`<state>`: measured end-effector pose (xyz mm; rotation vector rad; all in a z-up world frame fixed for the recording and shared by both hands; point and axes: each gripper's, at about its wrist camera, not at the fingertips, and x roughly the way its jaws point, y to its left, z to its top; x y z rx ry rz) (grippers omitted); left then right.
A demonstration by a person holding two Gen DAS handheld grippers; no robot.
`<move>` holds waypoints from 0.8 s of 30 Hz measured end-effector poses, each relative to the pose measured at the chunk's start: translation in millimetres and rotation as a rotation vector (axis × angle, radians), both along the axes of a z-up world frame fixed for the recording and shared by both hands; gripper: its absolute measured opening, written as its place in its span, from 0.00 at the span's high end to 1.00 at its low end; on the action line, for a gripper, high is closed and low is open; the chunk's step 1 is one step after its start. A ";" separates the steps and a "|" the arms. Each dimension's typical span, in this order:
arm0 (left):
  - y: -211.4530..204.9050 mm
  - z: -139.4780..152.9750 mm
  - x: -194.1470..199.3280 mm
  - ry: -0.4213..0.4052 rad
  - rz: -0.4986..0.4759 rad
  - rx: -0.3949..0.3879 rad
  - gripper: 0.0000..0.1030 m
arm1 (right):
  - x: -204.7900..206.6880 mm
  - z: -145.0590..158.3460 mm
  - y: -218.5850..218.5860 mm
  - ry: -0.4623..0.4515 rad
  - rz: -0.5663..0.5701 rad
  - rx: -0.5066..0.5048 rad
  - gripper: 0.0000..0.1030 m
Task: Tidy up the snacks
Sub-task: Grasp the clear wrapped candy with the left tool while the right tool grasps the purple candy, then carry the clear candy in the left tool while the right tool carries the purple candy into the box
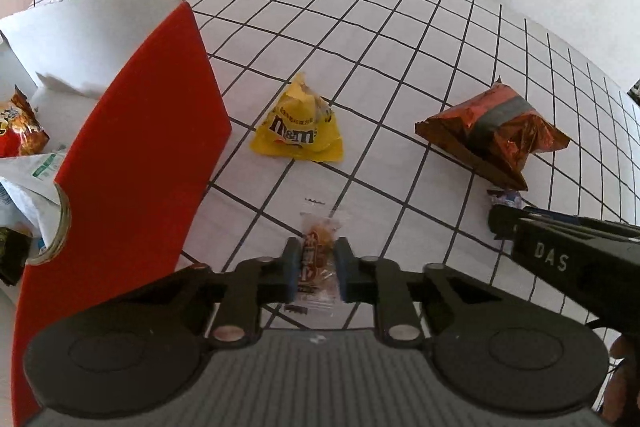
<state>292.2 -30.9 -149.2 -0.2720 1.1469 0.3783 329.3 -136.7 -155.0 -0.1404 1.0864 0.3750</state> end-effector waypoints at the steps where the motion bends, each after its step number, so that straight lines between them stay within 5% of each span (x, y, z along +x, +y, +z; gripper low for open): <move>1: 0.0 0.6 -0.8 -0.001 -0.005 -0.003 0.83 | -0.6 -0.2 -0.9 0.000 -0.003 0.002 0.81; 24: 7.1 63.6 -63.7 -0.079 -0.069 -0.133 0.84 | -72.8 64.5 -41.3 0.020 0.065 0.208 0.82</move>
